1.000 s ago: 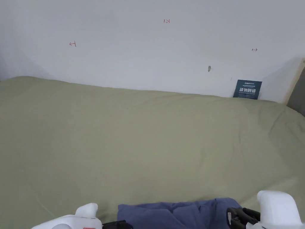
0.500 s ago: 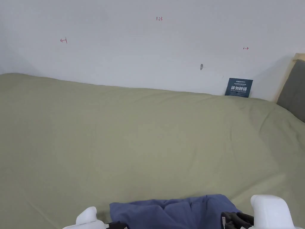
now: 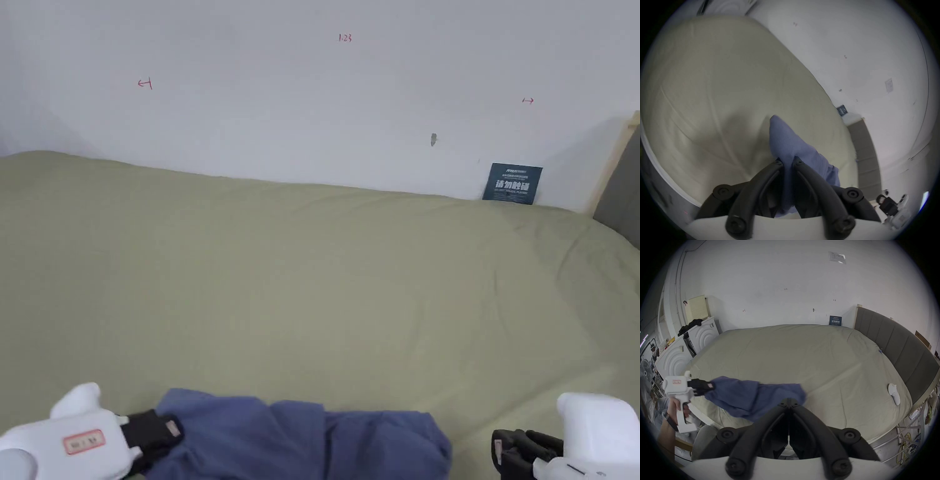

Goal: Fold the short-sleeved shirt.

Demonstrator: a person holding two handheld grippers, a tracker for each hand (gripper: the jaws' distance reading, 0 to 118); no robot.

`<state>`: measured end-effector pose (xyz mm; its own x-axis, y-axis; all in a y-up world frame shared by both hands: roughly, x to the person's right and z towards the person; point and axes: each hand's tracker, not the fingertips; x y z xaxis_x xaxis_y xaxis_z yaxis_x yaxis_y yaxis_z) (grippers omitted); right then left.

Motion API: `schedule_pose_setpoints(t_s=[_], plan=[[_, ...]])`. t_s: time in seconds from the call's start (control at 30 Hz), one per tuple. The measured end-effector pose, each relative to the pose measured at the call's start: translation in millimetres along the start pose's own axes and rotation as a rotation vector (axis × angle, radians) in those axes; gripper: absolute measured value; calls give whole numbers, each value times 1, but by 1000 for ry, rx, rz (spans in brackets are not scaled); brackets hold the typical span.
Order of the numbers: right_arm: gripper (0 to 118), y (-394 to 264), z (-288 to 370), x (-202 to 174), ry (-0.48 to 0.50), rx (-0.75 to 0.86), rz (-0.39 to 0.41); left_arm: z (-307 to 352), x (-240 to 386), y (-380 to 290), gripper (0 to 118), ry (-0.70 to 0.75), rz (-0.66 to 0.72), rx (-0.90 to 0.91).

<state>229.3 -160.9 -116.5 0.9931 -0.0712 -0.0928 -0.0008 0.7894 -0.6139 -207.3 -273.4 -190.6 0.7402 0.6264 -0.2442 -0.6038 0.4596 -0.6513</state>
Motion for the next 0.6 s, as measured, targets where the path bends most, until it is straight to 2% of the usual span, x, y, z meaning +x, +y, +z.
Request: schedule_pose_setpoints(t_s=[0.13,0.27,0.33,0.43,0.6], plan=[[2,5,-4,-5,6,5,4,40,-4,31,8,118,-129,105],[2,7,-9,-15,27,6,17,68,15,40,8,307,-335,221],[2,7,-12,-21,42,1,24,72,32,37,8,333,-427,239],[2,6,-13,-26,64,-6,29,57,61,22,8,277,-549,162],[2,3,-8,-25,66,-11,29,-5,116,-37,8,271,-834,-9]])
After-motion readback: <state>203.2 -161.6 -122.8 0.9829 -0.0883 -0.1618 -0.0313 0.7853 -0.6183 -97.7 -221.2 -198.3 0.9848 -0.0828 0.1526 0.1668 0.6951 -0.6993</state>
